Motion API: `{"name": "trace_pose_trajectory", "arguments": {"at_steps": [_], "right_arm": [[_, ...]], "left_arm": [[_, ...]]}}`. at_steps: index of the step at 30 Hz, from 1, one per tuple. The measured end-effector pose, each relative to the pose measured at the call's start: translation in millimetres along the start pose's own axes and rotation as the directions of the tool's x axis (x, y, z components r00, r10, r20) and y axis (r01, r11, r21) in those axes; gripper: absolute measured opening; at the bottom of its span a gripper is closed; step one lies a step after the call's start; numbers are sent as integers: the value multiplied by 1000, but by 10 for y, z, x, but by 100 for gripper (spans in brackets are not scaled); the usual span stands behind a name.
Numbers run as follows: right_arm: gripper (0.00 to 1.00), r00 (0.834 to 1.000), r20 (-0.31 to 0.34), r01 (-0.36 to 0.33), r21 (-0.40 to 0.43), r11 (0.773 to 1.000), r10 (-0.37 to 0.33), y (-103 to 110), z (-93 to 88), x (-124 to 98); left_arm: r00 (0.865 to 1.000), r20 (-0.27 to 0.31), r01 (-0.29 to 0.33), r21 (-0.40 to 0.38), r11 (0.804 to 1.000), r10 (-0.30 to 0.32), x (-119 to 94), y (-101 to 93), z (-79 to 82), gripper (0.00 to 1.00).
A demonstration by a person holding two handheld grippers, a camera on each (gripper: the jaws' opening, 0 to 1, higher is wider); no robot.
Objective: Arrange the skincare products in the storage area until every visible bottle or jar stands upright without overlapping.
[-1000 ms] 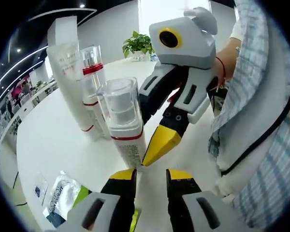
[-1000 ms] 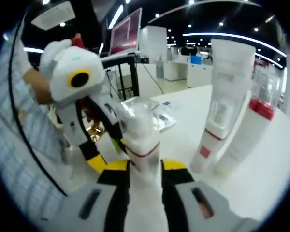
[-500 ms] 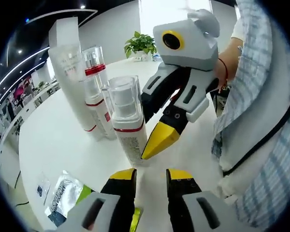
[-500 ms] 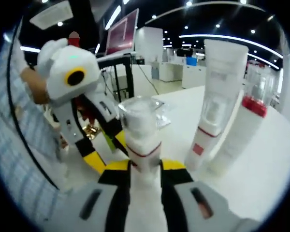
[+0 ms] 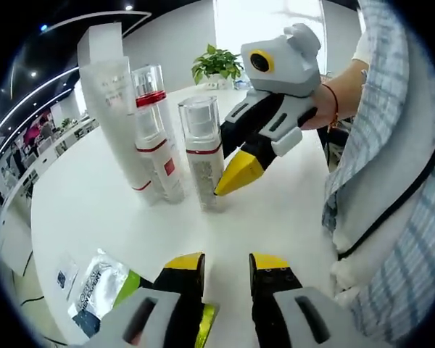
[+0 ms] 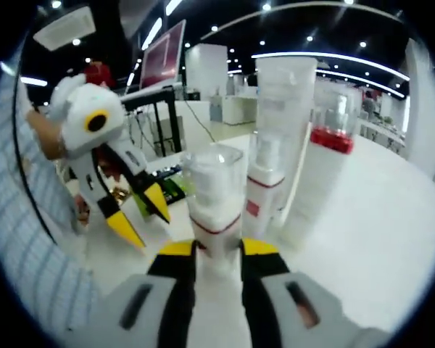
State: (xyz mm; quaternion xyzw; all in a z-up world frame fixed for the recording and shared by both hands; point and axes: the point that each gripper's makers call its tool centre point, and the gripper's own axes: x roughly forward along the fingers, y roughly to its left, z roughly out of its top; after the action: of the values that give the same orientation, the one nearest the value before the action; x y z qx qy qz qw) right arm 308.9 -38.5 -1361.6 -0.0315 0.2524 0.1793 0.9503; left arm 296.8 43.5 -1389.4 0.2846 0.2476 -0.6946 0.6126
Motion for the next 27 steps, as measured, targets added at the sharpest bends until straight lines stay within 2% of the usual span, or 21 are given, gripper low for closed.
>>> {"name": "trace_pose_trajectory", "arguments": {"at_steps": [8, 14, 27], "right_arm": [[22, 998, -3, 57, 19, 998, -57, -232, -40, -103], [22, 997, -5, 82, 22, 996, -82, -379, -24, -87], [22, 996, 5, 86, 30, 996, -86, -468, 33, 30]], "left_arm": [[1000, -6, -11, -3, 1000, 11, -26, 44, -31, 25], [1000, -8, -19, -13, 1000, 19, -41, 78, -51, 25], [1000, -15, -26, -26, 999, 25, -36, 104, -76, 24]]}}
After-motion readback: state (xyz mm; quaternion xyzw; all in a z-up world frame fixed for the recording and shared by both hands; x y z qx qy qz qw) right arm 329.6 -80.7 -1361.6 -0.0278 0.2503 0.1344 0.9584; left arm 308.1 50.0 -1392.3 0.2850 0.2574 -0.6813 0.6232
